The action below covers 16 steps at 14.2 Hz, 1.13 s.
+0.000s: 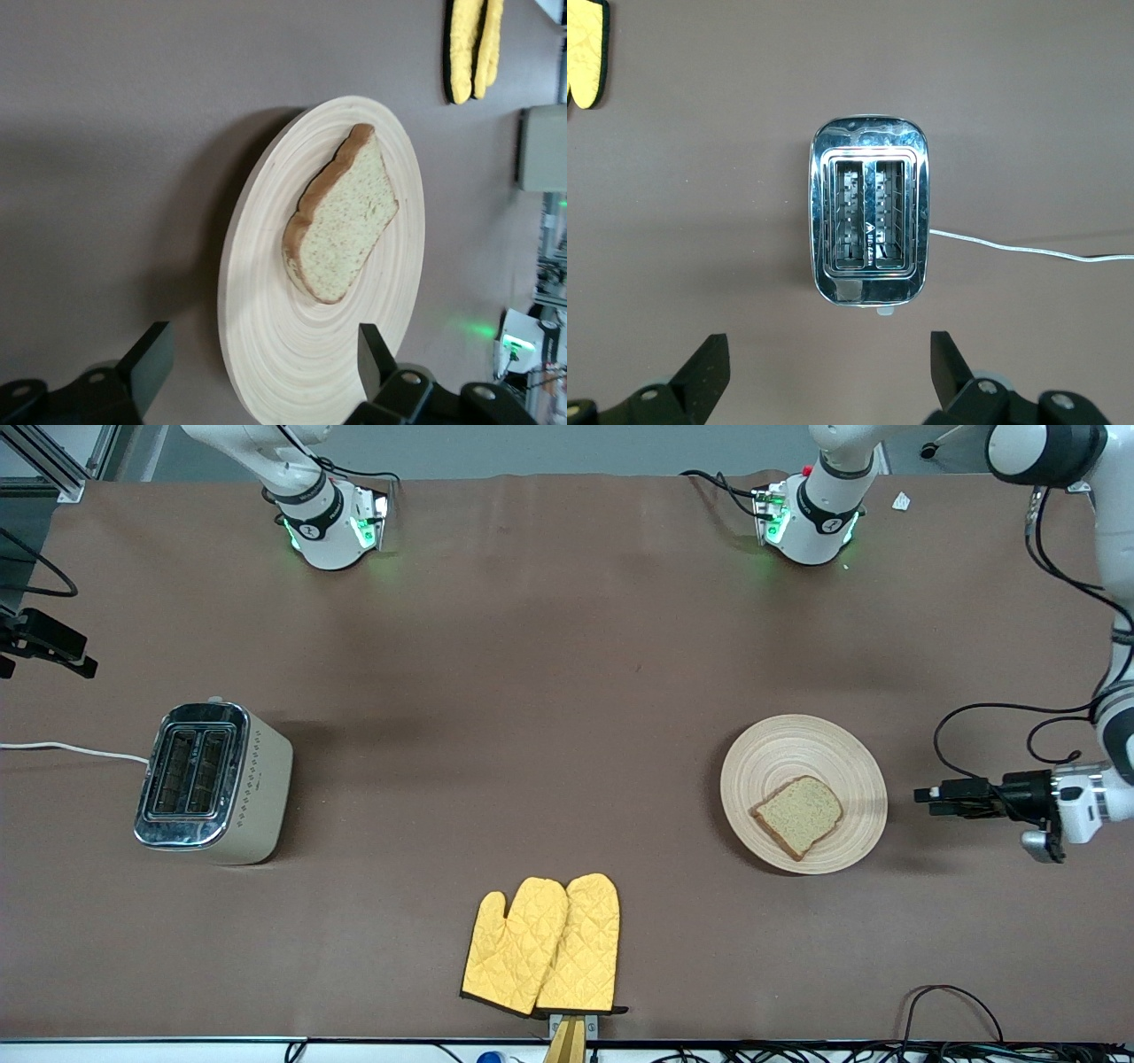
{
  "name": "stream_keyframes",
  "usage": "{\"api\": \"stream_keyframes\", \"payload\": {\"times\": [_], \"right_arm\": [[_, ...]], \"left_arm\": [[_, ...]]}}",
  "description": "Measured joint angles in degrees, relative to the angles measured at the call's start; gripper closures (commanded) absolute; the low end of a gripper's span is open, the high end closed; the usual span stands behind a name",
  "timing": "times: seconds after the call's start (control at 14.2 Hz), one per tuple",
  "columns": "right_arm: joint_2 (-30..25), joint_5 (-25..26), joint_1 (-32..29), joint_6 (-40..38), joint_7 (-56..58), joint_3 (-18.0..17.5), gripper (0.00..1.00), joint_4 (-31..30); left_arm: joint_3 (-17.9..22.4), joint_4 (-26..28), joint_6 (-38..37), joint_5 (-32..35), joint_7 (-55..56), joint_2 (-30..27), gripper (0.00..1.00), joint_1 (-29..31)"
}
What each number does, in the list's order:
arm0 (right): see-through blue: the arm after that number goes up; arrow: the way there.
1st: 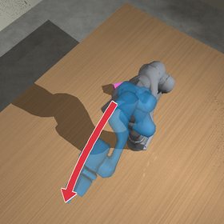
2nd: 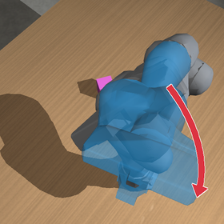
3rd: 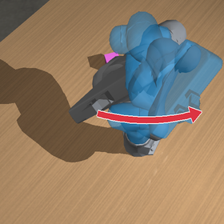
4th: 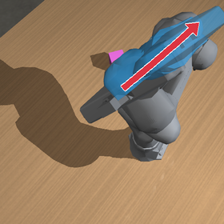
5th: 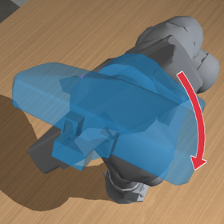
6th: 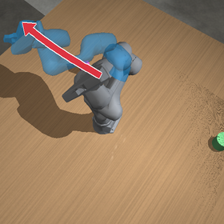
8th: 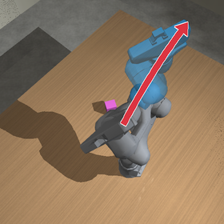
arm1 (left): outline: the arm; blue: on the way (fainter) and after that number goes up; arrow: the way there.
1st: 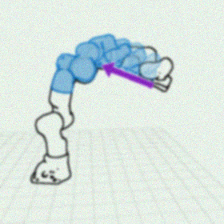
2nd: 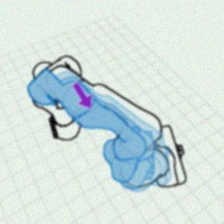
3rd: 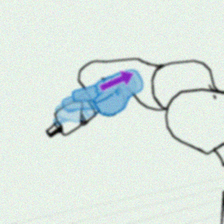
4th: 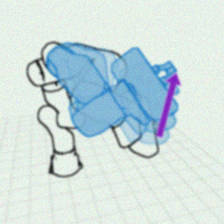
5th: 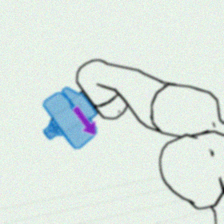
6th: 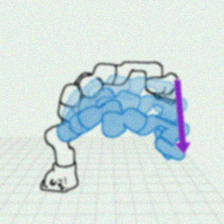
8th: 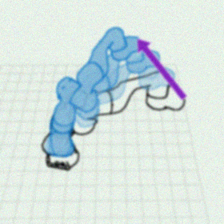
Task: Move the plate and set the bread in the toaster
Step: 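Grip the plate rim with the left gripper and slide it toward the toaster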
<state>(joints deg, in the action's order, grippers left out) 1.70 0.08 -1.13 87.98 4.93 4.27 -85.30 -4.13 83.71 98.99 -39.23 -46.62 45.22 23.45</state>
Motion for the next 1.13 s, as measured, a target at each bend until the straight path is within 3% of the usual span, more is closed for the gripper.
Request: {"api": "stream_keyframes", "payload": {"times": [0.35, 0.42, 0.57, 0.78, 1.13], "right_arm": [[0.0, 0.0, 0.0, 0.0, 0.0, 0.0, 0.00, 0.0], [0.0, 0.0, 0.0, 0.0, 0.0, 0.0, 0.00, 0.0], [0.0, 0.0, 0.0, 0.0, 0.0, 0.0, 0.00, 0.0], [0.0, 0.0, 0.0, 0.0, 0.0, 0.0, 0.00, 0.0], [0.0, 0.0, 0.0, 0.0, 0.0, 0.0, 0.00, 0.0]], "left_arm": [[0.0, -0.4, 0.0, -3.4, -7.9, 5.0, 0.46, 0.4], [-0.1, -0.4, 0.0, -3.8, -8.6, 5.7, 0.54, 0.4], [-0.3, -0.5, 0.0, -4.4, -9.3, 6.4, 0.80, 0.4], [-0.7, -0.5, 0.0, -4.5, -9.4, 6.6, 0.99, 0.2], [-2.5, -1.1, -1.0, -5.6, -9.2, 7.0, 1.00, 0.4]]}}
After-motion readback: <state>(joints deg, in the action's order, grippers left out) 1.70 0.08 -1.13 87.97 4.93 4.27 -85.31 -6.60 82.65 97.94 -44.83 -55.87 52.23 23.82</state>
